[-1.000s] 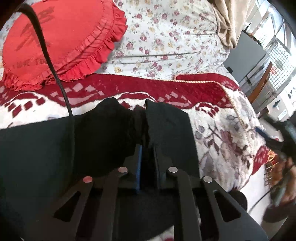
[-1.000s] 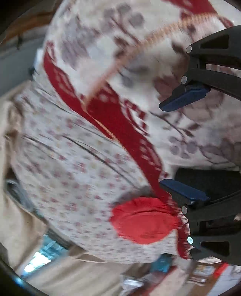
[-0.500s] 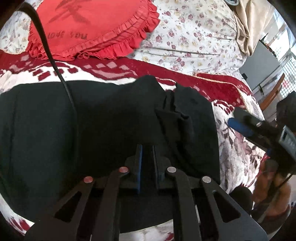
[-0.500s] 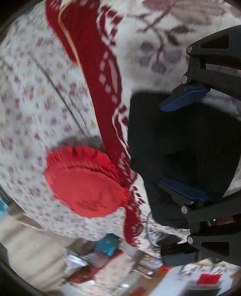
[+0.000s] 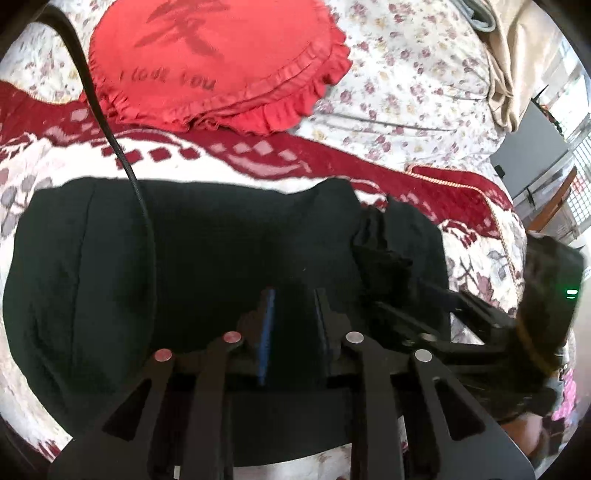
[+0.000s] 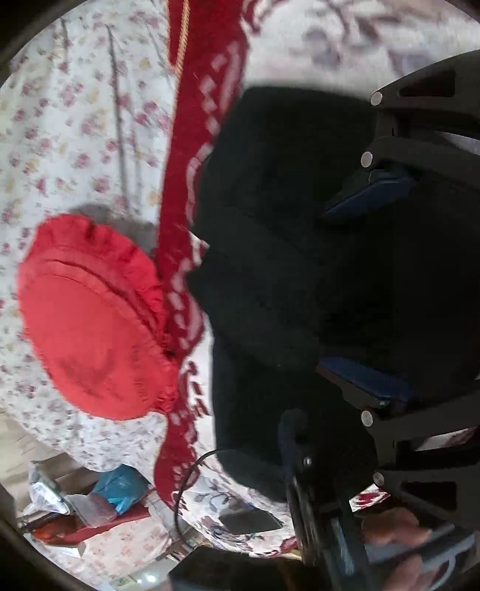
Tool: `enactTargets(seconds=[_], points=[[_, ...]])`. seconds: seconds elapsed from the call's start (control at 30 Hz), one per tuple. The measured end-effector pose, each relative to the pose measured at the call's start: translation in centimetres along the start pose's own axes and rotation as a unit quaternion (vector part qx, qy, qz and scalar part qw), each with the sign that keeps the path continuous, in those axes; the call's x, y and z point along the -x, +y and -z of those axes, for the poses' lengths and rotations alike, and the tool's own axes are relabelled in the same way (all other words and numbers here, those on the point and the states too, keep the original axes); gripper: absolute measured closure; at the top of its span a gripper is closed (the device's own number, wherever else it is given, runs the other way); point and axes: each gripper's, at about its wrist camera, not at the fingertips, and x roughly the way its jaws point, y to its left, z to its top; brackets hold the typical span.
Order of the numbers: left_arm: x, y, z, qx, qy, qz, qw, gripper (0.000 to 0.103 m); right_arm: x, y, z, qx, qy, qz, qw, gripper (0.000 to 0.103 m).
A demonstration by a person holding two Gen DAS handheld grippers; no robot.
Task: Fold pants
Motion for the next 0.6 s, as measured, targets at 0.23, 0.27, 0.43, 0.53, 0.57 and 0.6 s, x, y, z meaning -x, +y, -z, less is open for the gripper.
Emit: enactTargets(seconds=[0.23,0.27,0.43,0.53,0.57,0.6], points=[[1.0,1.0,0.0,0.002,-0.007,-0.009,0.9999,0.085,2.5,-2.7,-0.4,-0.041,-0.041,-0.057,0.997,0.084],[1.2,1.2,-0.1,0.006,-0.009,-0.008,0.9999,0.085,3.6,-2.3,-0.4,-0.035,-0.045,-0.066,0.996,0.084],[2.3,1.7,-0.4,0.020,-0.029,-0.007,0.9994,0.080,3.9,0.7,0.2,-0.003,-0.038,-0.090,0.995,0.079],[2.5,1.6,-0.4,0.015,-0.025,-0.010,0.9995,0.078,1.0,2.0,0.9,-0.006,-0.008,-0.101,0.995,0.048],[2.6,1.4,-0.5,0.010,-0.025,-0.011,0.9996,0.078,1.2,2.0,1.0,-0.019,-0.008,-0.121,0.992,0.045],[2.8,1.2,-0.4,0.005,-0.027,-0.013,0.9995,0.078,1.9,1.9,0.9,-0.023,-0.017,-0.137,0.990,0.045]])
